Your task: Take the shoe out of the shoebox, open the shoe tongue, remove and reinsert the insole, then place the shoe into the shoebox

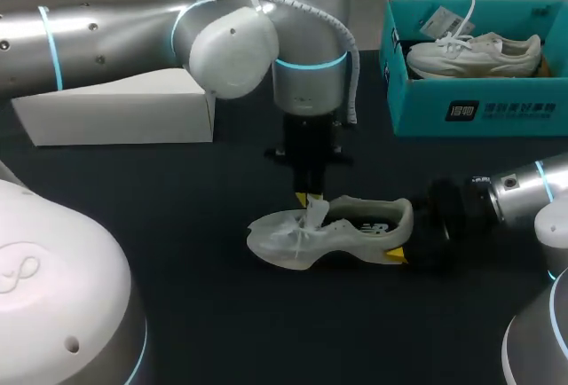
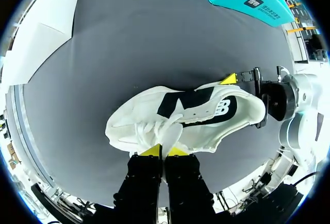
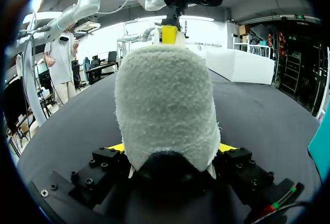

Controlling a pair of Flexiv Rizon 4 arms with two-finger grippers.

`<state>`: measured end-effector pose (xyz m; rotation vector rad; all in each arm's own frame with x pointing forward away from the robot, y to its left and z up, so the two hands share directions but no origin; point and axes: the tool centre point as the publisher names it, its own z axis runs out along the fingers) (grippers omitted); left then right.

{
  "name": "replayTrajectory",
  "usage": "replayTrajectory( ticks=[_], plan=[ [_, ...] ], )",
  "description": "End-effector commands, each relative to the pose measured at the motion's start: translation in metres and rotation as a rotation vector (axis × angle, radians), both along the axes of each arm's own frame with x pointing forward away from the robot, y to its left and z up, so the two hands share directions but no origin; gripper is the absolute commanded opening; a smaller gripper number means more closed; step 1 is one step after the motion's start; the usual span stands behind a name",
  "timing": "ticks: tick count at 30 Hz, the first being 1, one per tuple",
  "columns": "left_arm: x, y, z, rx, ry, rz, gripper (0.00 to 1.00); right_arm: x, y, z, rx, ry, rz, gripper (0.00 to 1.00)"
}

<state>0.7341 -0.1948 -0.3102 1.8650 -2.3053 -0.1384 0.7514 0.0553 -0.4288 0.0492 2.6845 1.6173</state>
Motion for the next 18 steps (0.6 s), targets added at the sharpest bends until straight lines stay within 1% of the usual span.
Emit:
replayTrajectory(
  ticks=[1,7,13,18],
  plan=[
    [-0.001,0.02,0.005,-0.09,0.013,0.026,0.0,0.001,0.001,-0.003,-0.003,-0.001,-0.001,0.0],
    [0.0,0.035,0.004,-0.101,0.016,0.05,0.0,0.001,0.001,-0.003,-0.003,-0.001,-0.001,0.0],
    [-0.002,0.045,-0.01,-0.086,0.011,0.084,0.0,0.001,0.001,-0.003,-0.003,-0.001,-0.001,0.0],
    [0.002,0.057,-0.016,-0.082,0.008,0.122,0.0,0.001,0.001,-0.003,-0.003,-0.001,-0.001,0.0]
  ],
)
